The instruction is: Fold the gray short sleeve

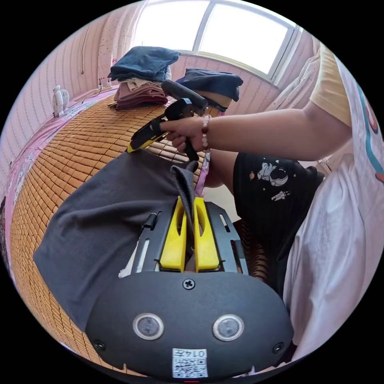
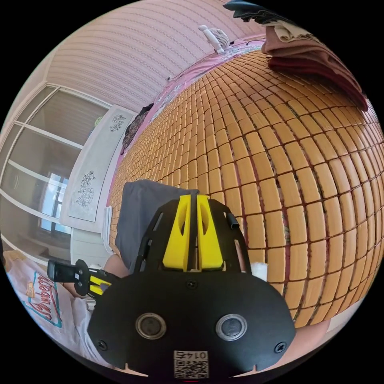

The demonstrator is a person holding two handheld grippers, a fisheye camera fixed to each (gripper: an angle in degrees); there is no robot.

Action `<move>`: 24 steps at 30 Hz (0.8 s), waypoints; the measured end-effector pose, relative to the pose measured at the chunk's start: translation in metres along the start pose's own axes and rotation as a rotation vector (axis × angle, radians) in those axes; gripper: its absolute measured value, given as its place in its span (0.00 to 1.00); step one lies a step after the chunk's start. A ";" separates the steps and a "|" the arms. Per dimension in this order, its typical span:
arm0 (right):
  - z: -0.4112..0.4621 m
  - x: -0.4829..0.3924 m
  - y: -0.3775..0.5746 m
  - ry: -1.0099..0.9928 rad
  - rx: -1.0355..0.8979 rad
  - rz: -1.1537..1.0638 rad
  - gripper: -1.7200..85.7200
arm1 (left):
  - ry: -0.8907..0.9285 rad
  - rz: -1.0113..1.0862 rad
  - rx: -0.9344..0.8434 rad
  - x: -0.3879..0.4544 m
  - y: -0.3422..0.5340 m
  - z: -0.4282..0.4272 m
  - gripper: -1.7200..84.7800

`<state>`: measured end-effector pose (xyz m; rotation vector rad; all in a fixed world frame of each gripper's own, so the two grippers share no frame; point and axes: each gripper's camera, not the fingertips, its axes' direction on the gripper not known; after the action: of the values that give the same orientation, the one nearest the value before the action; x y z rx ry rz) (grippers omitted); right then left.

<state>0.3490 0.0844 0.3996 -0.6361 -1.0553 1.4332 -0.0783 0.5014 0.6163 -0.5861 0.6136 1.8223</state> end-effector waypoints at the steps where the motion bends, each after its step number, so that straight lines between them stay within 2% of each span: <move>1: -0.007 0.003 0.001 -0.021 0.014 0.011 0.05 | -0.008 0.007 0.008 0.001 0.001 -0.002 0.01; 6: -0.073 0.021 0.018 -0.030 0.104 0.081 0.04 | 0.025 0.039 0.158 0.008 0.001 -0.017 0.01; 13: -0.155 -0.013 0.027 0.114 0.159 0.025 0.04 | 0.087 -0.008 0.359 0.014 0.006 -0.034 0.01; 19: -0.092 -0.080 -0.008 -0.015 0.136 -0.086 0.06 | -0.096 -0.216 0.441 -0.022 0.054 -0.076 0.03; 21: -0.057 -0.101 -0.021 -0.084 0.137 -0.141 0.09 | -0.178 -0.397 0.431 -0.049 0.087 -0.089 0.07; 24: 0.012 -0.120 -0.038 -0.024 0.060 -0.226 0.13 | -0.236 -0.644 0.349 -0.085 0.132 -0.090 0.11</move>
<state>0.3767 -0.0381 0.4144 -0.4424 -1.0635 1.2725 -0.1689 0.3447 0.6218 -0.2774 0.4927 1.1236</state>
